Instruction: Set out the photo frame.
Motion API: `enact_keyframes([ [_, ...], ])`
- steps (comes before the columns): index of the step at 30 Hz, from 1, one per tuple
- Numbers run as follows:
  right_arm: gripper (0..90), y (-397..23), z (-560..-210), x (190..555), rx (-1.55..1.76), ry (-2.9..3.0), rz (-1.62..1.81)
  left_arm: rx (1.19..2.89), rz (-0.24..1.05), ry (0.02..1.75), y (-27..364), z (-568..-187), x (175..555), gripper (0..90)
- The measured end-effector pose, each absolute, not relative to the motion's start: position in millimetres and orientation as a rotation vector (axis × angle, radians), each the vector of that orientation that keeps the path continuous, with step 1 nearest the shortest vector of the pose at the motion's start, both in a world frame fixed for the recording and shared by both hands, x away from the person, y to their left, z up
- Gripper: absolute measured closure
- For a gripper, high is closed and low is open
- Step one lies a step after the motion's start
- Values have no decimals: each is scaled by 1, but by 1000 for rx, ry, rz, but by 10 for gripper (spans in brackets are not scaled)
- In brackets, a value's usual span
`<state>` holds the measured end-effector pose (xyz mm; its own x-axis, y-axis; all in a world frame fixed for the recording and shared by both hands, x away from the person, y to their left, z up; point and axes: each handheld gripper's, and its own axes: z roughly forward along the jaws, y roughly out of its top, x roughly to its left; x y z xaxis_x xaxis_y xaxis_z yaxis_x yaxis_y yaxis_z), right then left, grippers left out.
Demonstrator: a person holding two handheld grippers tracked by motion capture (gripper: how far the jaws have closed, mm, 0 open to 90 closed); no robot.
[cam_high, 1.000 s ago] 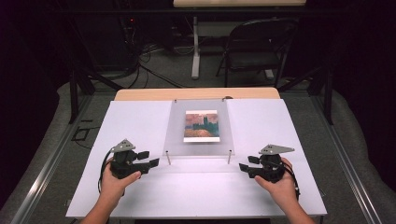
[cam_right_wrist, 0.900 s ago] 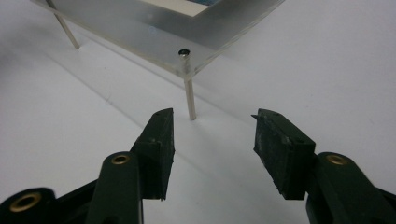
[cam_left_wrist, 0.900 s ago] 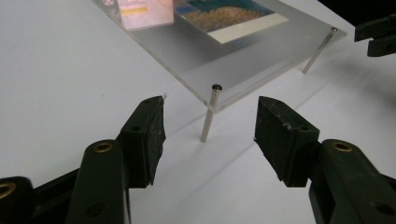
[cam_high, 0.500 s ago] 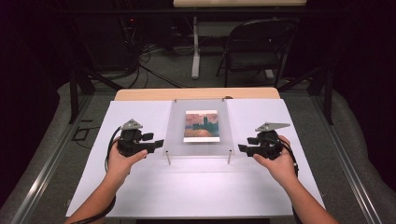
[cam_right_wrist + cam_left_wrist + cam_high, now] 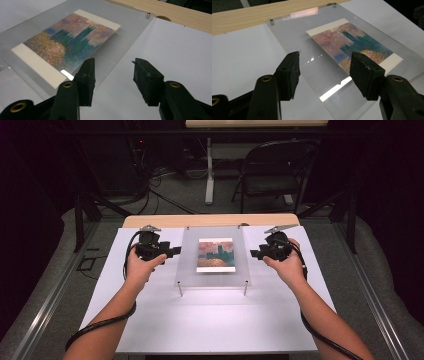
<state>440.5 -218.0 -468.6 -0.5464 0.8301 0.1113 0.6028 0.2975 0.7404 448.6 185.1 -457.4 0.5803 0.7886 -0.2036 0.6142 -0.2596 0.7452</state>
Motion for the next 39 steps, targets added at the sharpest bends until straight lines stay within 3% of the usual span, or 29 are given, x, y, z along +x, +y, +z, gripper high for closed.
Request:
enact_keyframes([
  [6, 531, -204, -470, 469, 1346, 2295, 1074, 1998, 240, 1169, 176, -462, 477, 465],
  [17, 518, -188, -497, 504, 1472, 2318, 1081, 2015, 208, 1246, 165, -483, 510, 462],
  [39, 480, -192, -515, 515, 1629, 2279, 1154, 1987, 97, 1331, 159, -506, 522, 441],
])
